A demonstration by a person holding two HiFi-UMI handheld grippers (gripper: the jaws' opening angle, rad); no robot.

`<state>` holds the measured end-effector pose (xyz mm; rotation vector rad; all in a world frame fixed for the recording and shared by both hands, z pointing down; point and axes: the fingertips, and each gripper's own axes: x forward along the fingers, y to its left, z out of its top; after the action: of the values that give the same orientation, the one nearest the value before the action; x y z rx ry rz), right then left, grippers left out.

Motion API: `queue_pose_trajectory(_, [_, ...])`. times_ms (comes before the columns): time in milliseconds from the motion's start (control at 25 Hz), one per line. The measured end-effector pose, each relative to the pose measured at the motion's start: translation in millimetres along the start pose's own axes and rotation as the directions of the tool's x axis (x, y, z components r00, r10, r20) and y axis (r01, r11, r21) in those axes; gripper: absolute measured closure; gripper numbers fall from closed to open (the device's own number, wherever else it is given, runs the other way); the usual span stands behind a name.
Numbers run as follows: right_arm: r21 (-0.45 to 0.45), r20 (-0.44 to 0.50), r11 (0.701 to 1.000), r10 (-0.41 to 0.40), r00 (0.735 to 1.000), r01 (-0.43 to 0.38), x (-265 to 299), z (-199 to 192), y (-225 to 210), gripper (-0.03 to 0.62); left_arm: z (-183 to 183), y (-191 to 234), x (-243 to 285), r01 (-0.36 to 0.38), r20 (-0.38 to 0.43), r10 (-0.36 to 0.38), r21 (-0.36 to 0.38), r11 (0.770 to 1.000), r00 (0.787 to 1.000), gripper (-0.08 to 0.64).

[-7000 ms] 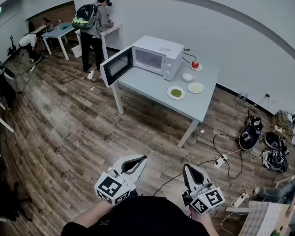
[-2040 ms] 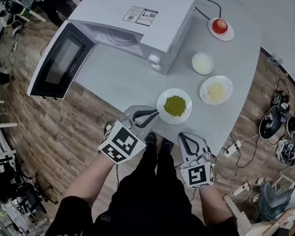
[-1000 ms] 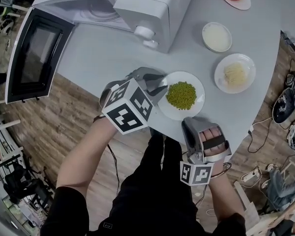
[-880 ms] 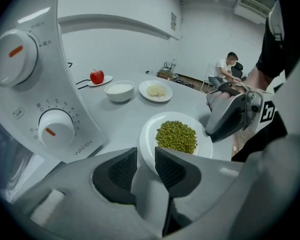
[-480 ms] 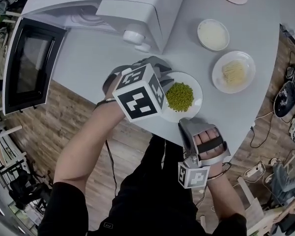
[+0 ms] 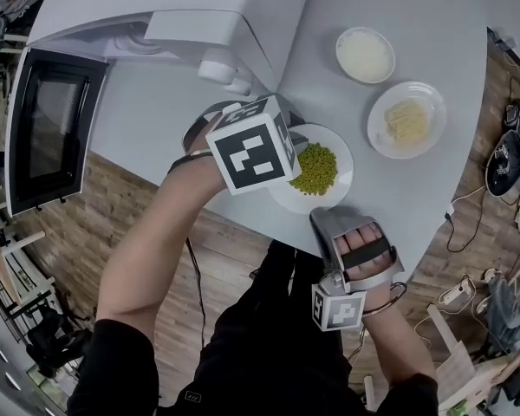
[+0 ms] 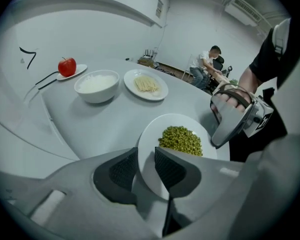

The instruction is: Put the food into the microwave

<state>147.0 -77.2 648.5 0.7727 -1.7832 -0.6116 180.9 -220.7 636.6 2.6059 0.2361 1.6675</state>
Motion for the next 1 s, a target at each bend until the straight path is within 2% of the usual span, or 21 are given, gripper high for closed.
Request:
queue_pose_trajectory(240, [-0.037, 0.0, 0.999, 0.01, 1.0, -0.01, 1, 5, -12, 0.545, 2, -2, 0, 0.007, -0.002, -0.007, -0.005, 1.0, 1.0, 0.463])
queue_pose_trajectory(360, [-0.057, -0.013, 0.998, -0.018, 1.0, 0.017, 2, 4, -4, 0.545, 1, -1, 0, -0.004, -0.005, 0.004, -0.005, 1.0, 1.0, 0.463])
queue_pose_trajectory(560, [-0.106, -0.018, 0.993, -0.047, 0.999, 0.045, 2, 8, -19, 0.541, -1, -1, -1, -0.013, 0.0, 0.013, -0.015, 1.0, 1.0, 0.463])
queue_pose_trajectory(1000, [-0.081, -0.042, 0.991, -0.11, 0.993, 0.107, 9, 8, -25, 0.532, -4, 0, 0, -0.011, 0.019, 0.012, -0.051, 0.999, 1.0, 0.463])
